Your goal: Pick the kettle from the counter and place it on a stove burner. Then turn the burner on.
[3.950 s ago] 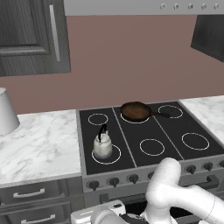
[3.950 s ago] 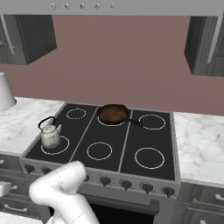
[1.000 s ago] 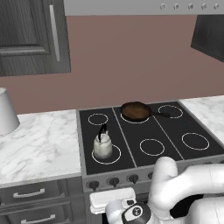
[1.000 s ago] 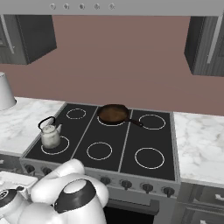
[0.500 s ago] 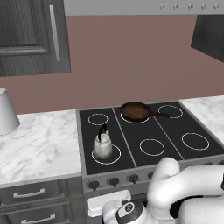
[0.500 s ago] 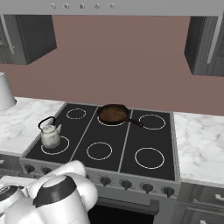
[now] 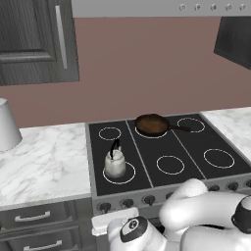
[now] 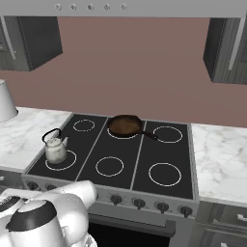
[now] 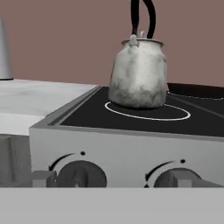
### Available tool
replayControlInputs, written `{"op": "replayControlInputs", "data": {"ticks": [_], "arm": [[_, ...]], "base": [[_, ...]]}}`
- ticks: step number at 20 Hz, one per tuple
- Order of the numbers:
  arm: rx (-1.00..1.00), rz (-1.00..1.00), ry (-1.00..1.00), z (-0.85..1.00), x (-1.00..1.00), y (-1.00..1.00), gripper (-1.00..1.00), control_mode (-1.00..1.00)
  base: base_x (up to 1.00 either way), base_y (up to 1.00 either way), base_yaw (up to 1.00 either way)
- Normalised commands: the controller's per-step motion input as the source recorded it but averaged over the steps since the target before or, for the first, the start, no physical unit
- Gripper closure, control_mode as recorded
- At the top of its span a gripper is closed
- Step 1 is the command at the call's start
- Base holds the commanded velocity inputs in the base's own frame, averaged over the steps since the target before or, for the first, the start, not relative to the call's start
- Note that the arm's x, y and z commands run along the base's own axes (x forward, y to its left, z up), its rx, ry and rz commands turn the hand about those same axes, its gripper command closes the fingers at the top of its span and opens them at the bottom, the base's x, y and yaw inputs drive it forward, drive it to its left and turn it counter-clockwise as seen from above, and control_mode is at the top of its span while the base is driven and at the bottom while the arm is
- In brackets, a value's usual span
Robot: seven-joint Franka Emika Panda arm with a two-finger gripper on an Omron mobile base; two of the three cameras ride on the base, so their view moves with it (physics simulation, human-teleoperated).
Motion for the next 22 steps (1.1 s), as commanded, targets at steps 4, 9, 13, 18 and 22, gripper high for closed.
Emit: {"op": "replayControlInputs", "data": {"ticks": [4, 9, 13, 18, 22], "arm": [[0.00, -0.02, 0.00, 0.00, 0.26, 0.10, -1.00, -1.00], [0.00, -0.01, 0.00, -0.02, 0.35, 0.04, -1.00, -1.00], [-0.08, 0.00, 0.01, -0.59, 0.32, 0.01, -1.00, -1.00], [-0.11, 0.00, 0.07, -0.79, 0.06, 0.01, -1.00, -1.00], [-0.03, 0.00, 0.06, -0.50, 0.00, 0.13, -1.00, -1.00]], "base": [[0.00, 0.00, 0.00], [0.00, 0.00, 0.00], [0.00, 0.00, 0.00], [0.00, 0.00, 0.00], [0.00, 0.00, 0.00]]}}
